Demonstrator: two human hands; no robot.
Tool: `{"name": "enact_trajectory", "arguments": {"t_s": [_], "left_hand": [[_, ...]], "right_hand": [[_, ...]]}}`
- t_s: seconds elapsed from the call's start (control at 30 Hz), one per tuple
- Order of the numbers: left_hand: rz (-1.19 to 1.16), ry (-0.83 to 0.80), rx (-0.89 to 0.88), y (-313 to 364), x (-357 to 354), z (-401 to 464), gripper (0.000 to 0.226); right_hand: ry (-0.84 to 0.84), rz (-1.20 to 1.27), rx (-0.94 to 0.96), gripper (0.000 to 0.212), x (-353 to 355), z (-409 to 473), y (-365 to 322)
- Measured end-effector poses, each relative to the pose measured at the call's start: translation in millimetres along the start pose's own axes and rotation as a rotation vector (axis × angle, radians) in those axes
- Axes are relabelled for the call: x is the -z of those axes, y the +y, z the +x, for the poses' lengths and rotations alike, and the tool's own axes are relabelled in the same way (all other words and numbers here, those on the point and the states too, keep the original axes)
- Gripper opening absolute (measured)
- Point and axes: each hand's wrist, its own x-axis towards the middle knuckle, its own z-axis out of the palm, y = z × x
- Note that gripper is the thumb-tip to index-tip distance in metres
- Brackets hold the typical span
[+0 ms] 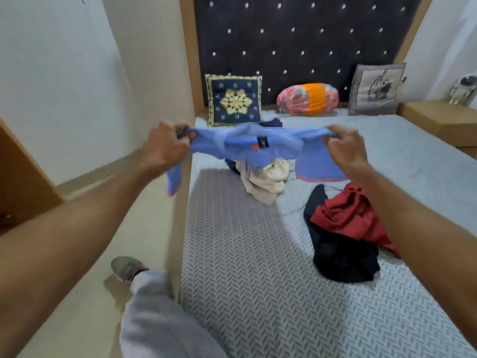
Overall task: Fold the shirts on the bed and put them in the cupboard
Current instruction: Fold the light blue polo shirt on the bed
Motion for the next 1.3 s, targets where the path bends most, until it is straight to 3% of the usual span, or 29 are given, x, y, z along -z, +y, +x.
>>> {"name": "enact_trajectory", "arguments": {"t_s": [0.13, 0.23, 0.5, 0.6, 0.67, 0.73, 0.77, 0.83, 0.97, 1.07, 1.17, 1.3], "left_hand": [[0.070, -0.248, 0.072, -54.5, -56.0, -78.3, 0.033], [0.103, -0.413, 0.134, -90.8, -91.3, -139.2, 0.014], [0.088, -0.737, 0.123, -132.9, -131.9, -258.7, 0.016], [0.171, -0.845, 0.123, -138.6, -141.8, -271.4, 0.013], [0.359, -0.843, 0.044, -136.2, -148.8, -277.0, 0.036], [0.525, -0.729, -0.148, -129.1, -156.7, -282.9, 0.050], [0.543, -0.664, -0.263, -122.4, -160.8, -287.5, 0.050], [0.465, -0.566, -0.485, -107.4, -171.1, -297.1, 0.045], [0.477, -0.690, -0.646, -91.8, -200.9, -312.0, 0.044], [0.540, -0.789, -0.498, -85.4, -215.5, -316.8, 0.035], [0.428, -0.847, -0.322, -76.4, -215.8, -310.8, 0.009], [0.211, -0.978, -0.176, -73.1, -208.3, -301.4, 0.020]], "right_hand": [[-0.213, -0.096, -0.070, 0.027, -28.7, -80.3, 67.2], [-0.340, -0.175, -0.105, 0.027, -40.7, -142.4, 114.5], [-0.626, -0.191, -0.224, 0.029, -39.6, -266.6, 200.3], [-0.761, -0.319, -0.169, 0.032, -41.7, -285.6, 207.9], [-0.820, -0.503, -0.065, 0.054, -46.2, -295.2, 207.7], [-0.737, -0.558, 0.084, 0.085, -52.9, -307.8, 201.5], [-0.683, -0.525, 0.176, 0.088, -56.2, -315.8, 193.5], [-0.597, -0.508, 0.382, 0.074, -65.6, -331.6, 180.6], [-0.613, -0.581, 0.565, 0.033, -86.1, -342.5, 179.2], [-0.586, -0.623, 0.535, 0.013, -96.5, -341.9, 185.3], [-0.592, -0.564, 0.443, 0.014, -94.7, -337.0, 175.6], [-0.729, -0.509, 0.367, 0.020, -83.9, -335.1, 164.1]]}}
